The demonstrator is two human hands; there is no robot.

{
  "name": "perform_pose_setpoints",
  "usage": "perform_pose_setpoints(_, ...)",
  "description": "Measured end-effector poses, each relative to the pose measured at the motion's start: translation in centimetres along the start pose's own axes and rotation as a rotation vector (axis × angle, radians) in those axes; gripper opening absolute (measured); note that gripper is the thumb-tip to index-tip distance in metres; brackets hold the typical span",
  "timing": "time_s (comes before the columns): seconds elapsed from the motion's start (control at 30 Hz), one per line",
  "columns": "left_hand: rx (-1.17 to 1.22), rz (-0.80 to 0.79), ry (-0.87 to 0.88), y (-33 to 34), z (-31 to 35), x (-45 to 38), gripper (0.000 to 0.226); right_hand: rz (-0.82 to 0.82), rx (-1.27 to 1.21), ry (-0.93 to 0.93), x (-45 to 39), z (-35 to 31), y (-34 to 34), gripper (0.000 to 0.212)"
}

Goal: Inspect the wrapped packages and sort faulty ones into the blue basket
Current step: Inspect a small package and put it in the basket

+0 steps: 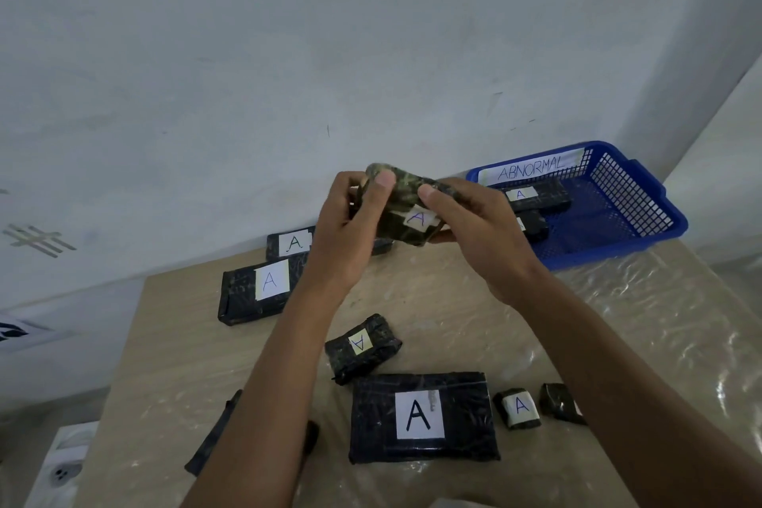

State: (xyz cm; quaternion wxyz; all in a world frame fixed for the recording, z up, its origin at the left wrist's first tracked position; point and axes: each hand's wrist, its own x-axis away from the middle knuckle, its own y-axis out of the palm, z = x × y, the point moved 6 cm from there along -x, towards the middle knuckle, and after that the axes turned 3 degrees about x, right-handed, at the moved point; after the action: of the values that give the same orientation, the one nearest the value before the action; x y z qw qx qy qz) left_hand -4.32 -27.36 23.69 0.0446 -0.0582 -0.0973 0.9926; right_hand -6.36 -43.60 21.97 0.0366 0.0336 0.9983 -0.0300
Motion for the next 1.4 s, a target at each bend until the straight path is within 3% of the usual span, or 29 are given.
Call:
perform_pose_setpoints(0.1, 0.035, 0.044, 0.023, 0.1, -0.3, 0.6, 0.039, 0.085, -0.276, 0.181, 0.0, 0.8, -0.3, 0.026)
perform_pose_setpoints(0.2, 0.124, 0.087, 0.031, 0.6, -0.9, 1.4, 0.046, 0.097, -0.333, 0.229, -0.1, 0.9, -0.3, 0.033)
perform_pose_setpoints(0.33, 0.304, 0.172, -0.036, 0.5, -0.9, 1.4, 0.046, 0.031, -0.298, 0.11, 0.2, -0.2, 0.3, 0.031)
perform_pose_setpoints(0.5, 0.637, 0.085, -0.286, 0.3, -0.9, 0.6, 0.033, -0.056, 0.071, -0.156, 0.8, -0.4, 0.1, 0.055)
perform_pose_setpoints(0.57, 0.672, 0.022, -0.347, 0.7, -0.7, 0.8, 0.026, -0.069, 0.066, -0.212, 0.9, -0.4, 0.1, 0.055)
perform_pose_setpoints(0.73, 0.538, 0.006, -0.295, 1.7, -0.4, 1.4, 0.032, -0.035, -0.053, -0.231, 0.4, -0.7, 0.1, 0.049)
perform_pose_setpoints(0.83, 0.327, -0.019, -0.071, 2.3, 0.0, 1.9, 0.07, 0.064, -0.075, -0.253, 0.5, -0.7, -0.1, 0.045)
perform_pose_setpoints(0.87, 0.243, -0.033, 0.015, 2.7, 0.2, 2.1, 0.074, 0.087, -0.125, -0.256, 0.6, -0.7, -0.1, 0.045)
perform_pose_setpoints(0.97, 0.086, 0.043, 0.194, 3.0, 0.3, 2.2, 0.06, 0.14, -0.187, -0.261, 0.8, -0.7, 0.0, 0.038)
perform_pose_setpoints(1.1, 0.034, 0.181, 0.279, 2.6, -0.3, 2.1, 0.045, 0.112, -0.202, -0.261, 1.2, -0.6, 1.0, 0.021)
perform_pose_setpoints(1.3, 0.082, 0.24, 0.214, 1.0, -0.8, 1.3, 0.042, -0.087, -0.146, -0.19, 1.1, -0.3, 1.6, 0.052)
perform_pose_setpoints(1.4, 0.111, 0.168, 0.22, 0.8, -0.8, 1.3, 0.038, -0.049, -0.169, -0.206, 1.2, -0.4, 1.4, 0.049)
